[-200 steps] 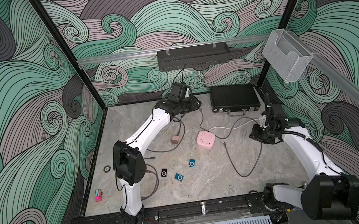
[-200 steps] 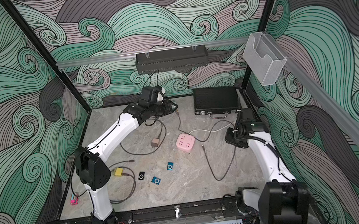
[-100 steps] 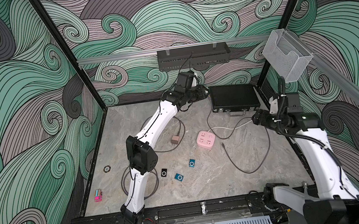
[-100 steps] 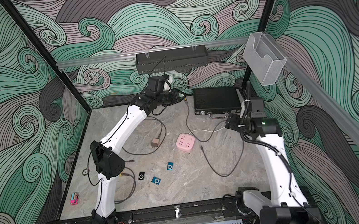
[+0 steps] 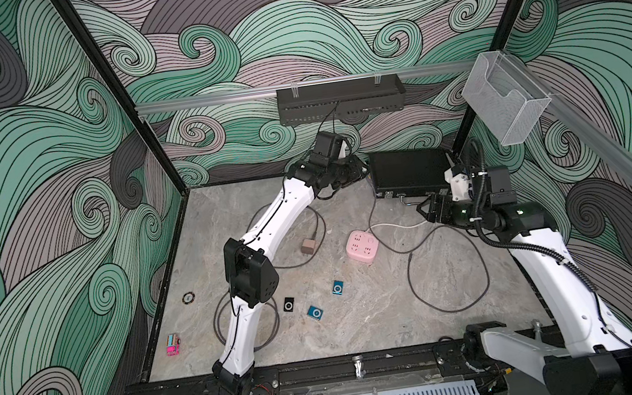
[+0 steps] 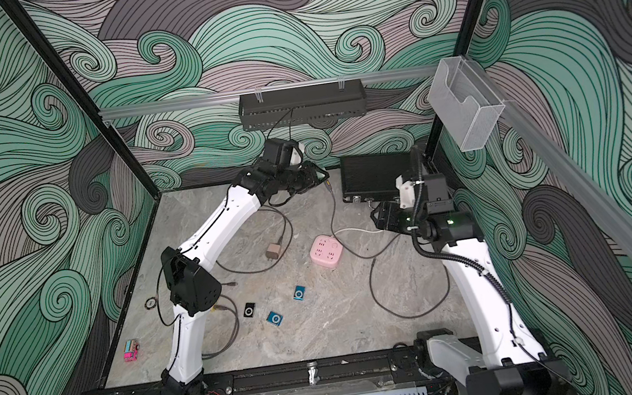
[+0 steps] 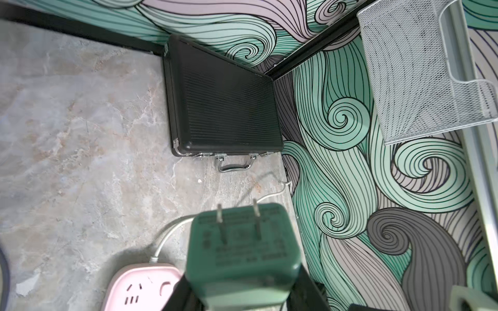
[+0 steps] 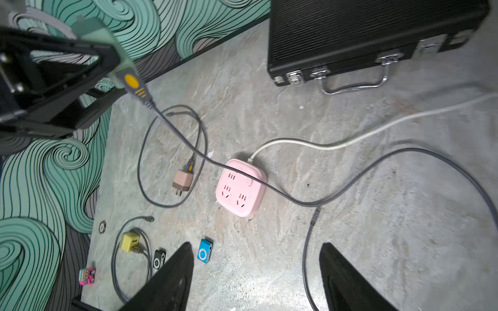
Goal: Charge mp3
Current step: Pick up the plug from the center of the board.
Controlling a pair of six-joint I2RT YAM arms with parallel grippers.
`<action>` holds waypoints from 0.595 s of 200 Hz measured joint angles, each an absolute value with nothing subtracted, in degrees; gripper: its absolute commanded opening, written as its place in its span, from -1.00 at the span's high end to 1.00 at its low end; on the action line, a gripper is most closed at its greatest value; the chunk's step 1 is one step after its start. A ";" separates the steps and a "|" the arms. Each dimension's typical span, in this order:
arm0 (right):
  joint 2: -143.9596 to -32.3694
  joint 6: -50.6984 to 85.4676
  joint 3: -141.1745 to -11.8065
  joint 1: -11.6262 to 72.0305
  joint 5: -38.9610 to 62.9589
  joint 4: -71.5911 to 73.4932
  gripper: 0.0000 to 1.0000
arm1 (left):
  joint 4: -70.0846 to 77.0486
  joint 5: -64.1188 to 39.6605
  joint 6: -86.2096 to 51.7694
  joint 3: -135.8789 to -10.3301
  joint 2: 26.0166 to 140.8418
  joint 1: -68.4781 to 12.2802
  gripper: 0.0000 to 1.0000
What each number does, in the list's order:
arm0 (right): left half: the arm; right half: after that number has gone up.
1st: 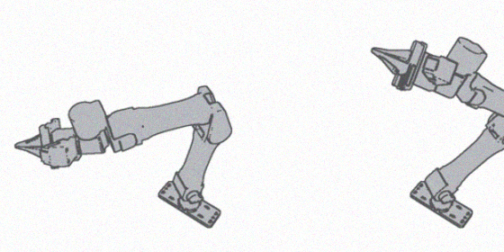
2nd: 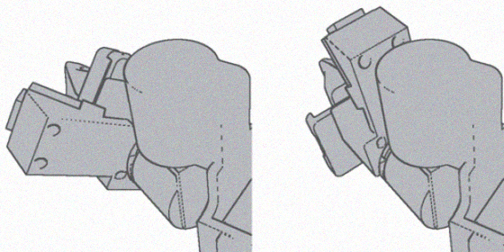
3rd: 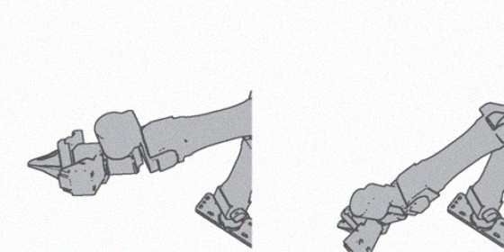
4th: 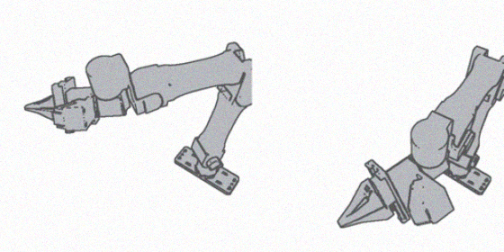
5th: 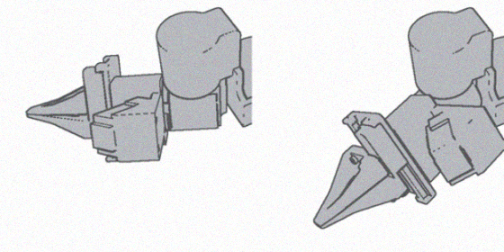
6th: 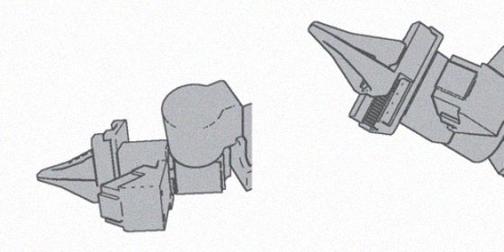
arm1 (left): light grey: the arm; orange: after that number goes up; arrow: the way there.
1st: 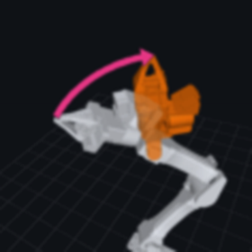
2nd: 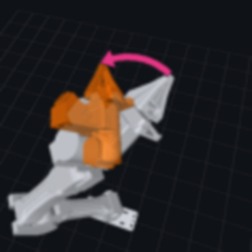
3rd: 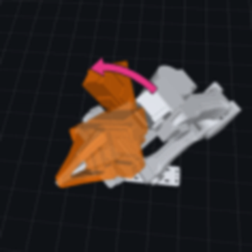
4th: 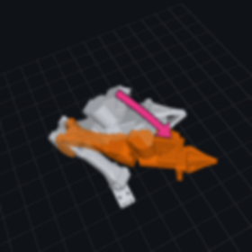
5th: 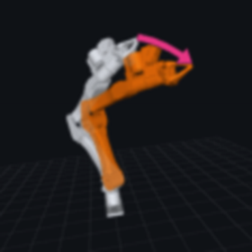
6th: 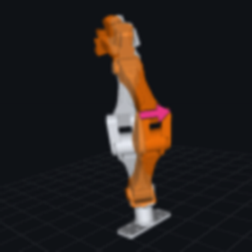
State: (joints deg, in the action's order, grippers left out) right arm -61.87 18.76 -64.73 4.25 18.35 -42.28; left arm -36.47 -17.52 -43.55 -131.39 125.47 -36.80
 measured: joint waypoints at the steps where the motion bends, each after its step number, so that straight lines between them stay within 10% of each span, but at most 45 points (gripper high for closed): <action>1: -61.84 18.76 -64.60 4.40 18.35 -42.06 -0.45 | -36.47 -17.56 -43.68 -131.39 125.47 -36.80 0.47; 119: -70.78 13.76 -61.56 17.80 14.61 -18.52 -0.41 | -31.48 -26.94 -57.49 -116.29 118.80 -37.10 0.47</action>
State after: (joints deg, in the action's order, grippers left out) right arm -70.78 13.76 -61.56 17.80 14.61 -18.52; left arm -31.48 -26.94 -57.49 -116.29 118.80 -37.10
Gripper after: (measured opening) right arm 0.714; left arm 0.386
